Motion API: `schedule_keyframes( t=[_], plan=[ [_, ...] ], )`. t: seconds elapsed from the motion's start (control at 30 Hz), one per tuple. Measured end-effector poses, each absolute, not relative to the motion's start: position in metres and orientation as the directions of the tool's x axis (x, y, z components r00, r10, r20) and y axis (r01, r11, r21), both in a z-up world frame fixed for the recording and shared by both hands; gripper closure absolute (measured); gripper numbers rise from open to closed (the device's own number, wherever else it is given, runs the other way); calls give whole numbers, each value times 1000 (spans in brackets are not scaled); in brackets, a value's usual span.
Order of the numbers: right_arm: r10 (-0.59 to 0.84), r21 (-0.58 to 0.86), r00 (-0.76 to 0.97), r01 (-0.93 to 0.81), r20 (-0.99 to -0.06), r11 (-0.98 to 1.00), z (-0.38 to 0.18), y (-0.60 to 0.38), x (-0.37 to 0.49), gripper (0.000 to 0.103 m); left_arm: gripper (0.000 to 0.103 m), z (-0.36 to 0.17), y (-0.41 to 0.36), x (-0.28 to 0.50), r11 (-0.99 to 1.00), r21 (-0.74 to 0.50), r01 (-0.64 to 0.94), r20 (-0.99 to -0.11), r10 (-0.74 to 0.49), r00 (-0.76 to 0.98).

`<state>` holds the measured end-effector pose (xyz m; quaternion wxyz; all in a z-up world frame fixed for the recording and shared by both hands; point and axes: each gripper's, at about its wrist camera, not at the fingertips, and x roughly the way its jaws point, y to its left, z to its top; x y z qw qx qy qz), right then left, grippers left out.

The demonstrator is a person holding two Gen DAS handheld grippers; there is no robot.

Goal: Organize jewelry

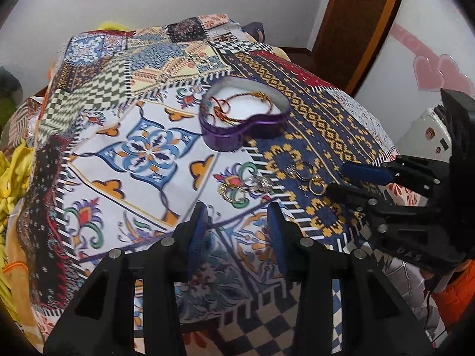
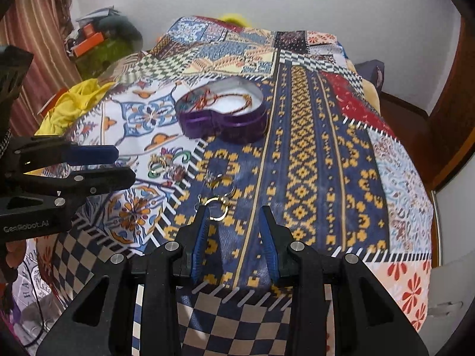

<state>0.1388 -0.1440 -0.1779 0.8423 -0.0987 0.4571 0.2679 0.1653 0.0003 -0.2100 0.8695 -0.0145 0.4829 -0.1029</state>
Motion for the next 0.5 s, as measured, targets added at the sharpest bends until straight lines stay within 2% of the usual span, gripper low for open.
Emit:
schedule_keyframes(
  t=[0.33,0.37,0.43,0.5],
  plan=[
    [378,61,442,-581,-813,811,-185,-134,136,73,62,-221,-4,162,972,-147,182,-847,-218,485],
    [380,59,445,-584,-811,810,-186,-133,136,74,62,-221,-4,162,971,-151,184,-846,-223,484],
    [381,54,452,-586,-806,809,-187,-132,137,87,62,-222,-5,163,970,-158,187,-846,-231,481],
    [386,56,457,-585,-801,809,-188,-131,139,87,62,-223,-6,164,967,-169,189,-845,-241,478]
  ],
)
